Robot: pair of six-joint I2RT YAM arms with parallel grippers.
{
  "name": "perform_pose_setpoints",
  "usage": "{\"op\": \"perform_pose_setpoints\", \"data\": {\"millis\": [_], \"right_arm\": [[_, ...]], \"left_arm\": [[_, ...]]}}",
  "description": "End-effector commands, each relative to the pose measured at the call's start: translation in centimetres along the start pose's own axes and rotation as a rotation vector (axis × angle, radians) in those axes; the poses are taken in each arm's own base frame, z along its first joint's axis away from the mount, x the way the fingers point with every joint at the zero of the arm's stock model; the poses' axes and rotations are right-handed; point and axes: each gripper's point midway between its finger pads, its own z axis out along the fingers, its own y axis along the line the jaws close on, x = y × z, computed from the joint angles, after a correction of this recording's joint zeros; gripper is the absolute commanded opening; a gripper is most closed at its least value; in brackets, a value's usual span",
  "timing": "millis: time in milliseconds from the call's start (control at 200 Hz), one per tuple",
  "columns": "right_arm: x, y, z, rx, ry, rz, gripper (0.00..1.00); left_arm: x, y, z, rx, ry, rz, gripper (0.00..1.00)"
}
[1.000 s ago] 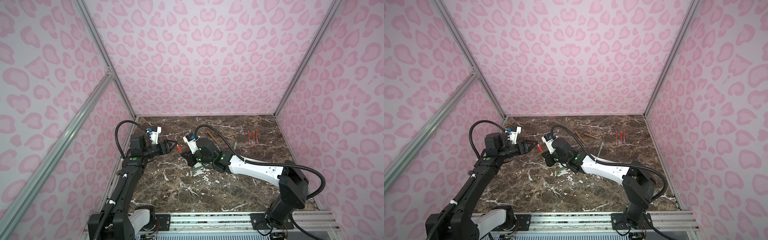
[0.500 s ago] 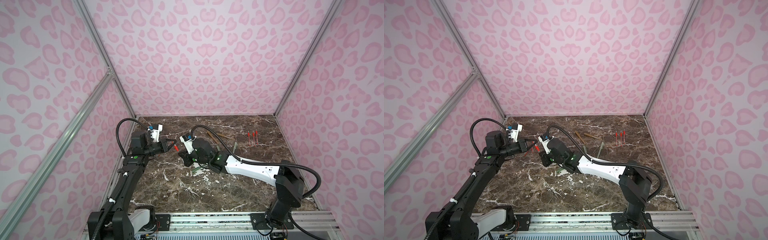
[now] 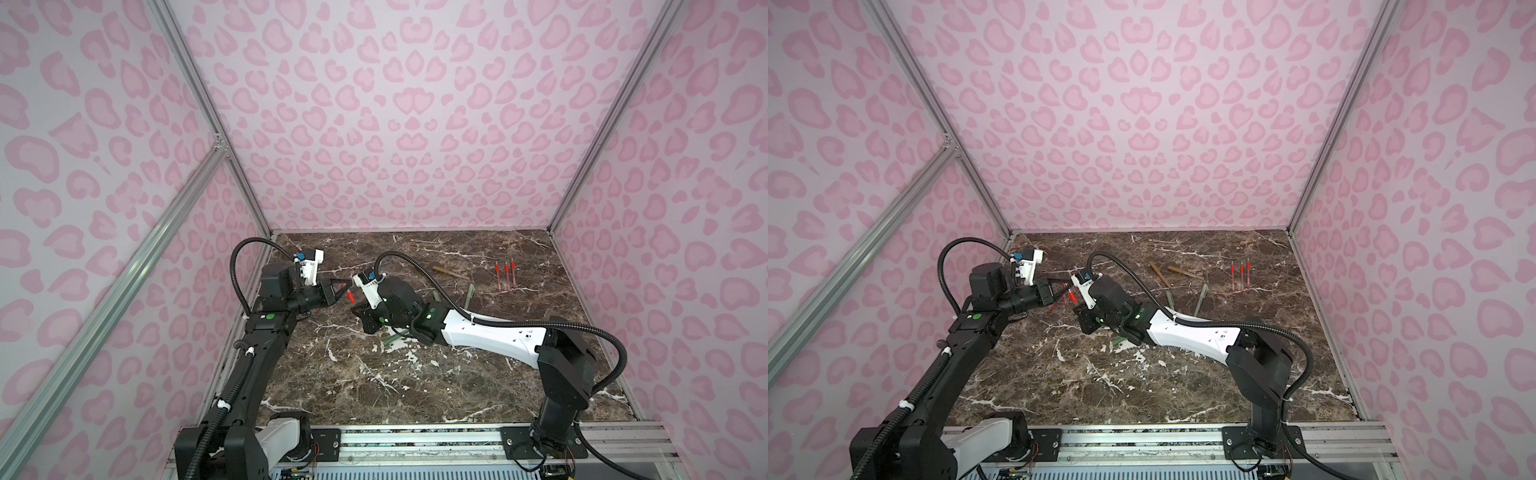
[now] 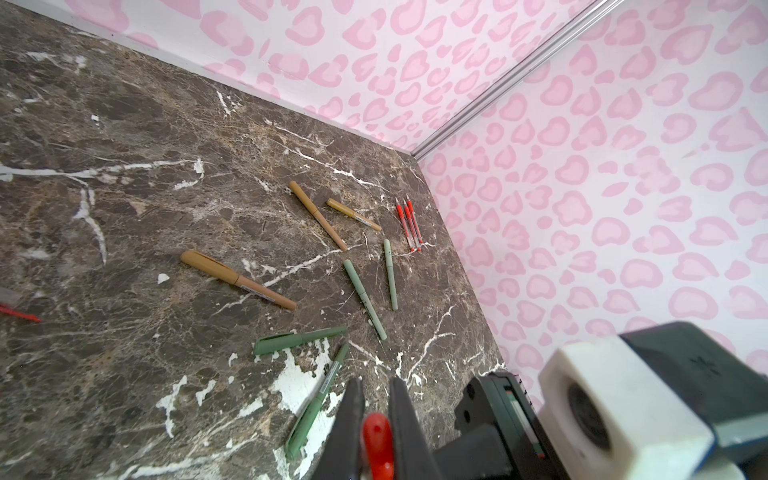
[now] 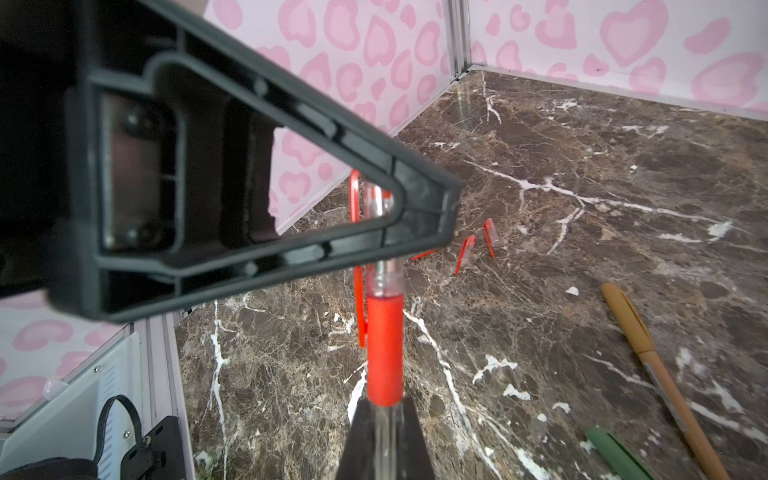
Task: Open the pen caps
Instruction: 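Pull the pen body out of the cap held by the left gripper, then drop the red cap with the left gripper while the right gripper withdraws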
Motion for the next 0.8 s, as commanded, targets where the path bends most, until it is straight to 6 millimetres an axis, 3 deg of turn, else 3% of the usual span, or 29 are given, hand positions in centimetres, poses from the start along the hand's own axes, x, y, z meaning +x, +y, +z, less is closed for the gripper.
{"op": "perform_pose_setpoints", "data": {"millis": [0, 365, 530, 635, 795], "right_arm": [[0.9, -0.2, 0.3, -0.011, 0.015, -0.007, 0.00], [8.5, -2.9, -1.3, 0.036, 0.107, 0.074, 0.00], [9.6, -3.7, -3.1, 0.063, 0.079, 0.084, 0.00], [9.0, -4.9, -4.6, 0.105, 0.069, 0.106, 0.00], [7.6, -7.0, -7.8, 0.159, 0.021, 0.141, 0.00]], "left_arm": [[-0.7, -0.8, -0.2, 0.018, -0.017, 0.058, 0.04], [-4.1, -0.6, -2.0, -0.114, -0.065, 0.124, 0.04], [-5.1, 0.4, -2.3, -0.174, -0.075, 0.155, 0.04], [-5.5, 2.6, -2.6, -0.299, -0.046, 0.177, 0.04], [-5.7, 8.3, -3.7, -0.581, 0.009, 0.259, 0.04]]}}
